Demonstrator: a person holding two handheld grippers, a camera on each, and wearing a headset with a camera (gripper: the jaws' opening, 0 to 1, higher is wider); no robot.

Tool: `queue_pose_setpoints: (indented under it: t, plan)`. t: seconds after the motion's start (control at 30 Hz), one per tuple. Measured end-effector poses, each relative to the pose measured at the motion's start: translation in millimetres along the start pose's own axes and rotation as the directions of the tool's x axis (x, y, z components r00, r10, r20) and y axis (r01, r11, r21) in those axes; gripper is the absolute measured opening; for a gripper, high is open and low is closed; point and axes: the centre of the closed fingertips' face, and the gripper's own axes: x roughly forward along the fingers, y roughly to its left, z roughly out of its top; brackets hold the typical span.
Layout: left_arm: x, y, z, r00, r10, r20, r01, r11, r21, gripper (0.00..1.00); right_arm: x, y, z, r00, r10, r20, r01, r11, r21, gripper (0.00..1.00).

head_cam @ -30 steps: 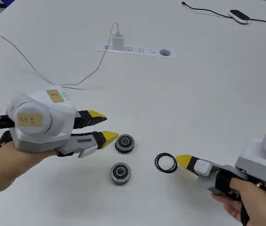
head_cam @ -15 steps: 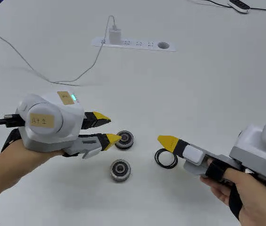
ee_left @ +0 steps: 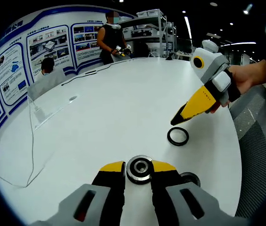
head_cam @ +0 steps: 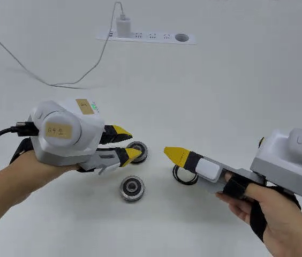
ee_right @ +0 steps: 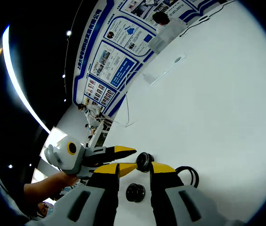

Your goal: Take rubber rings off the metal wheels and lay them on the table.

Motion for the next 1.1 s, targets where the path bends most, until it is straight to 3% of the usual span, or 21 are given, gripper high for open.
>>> queue_pose_setpoints:
  t: [0.4,0.6,0.9,1.1]
  plan:
    - [4.6,-3.3,-1.7,0.9996,-0.028,-0.004,0.028,1.000,-0.012,0.15,5.3,3.0,-5.5,0.9999,0.009,-0.013,-0.009,1.000,0.007,0.25]
    - [5.4,-5.6,-6.6,0.9989,-0.037,-0.028,0.037,0.999,0.003,0.15,5.0,1.7,-4.2,0.9999,0.009,-0.007,-0.009,1.000,0.014,0.25]
    - [4.8,-5.2,-6.2,0.9992,-0.038,-0.014,0.037,0.999,-0.021,0.14,7.8,1.5,-8.2,0.9998,0.014,-0.016,-0.014,0.999,0.032,0.25]
    - [4.6,-5.3,-6.5,0.9993,-0.034,-0.015,0.034,0.999,-0.022,0.13,18.4,5.2,-9.3,0.9997,0.023,-0.013,-0.023,0.999,0.034,0.28]
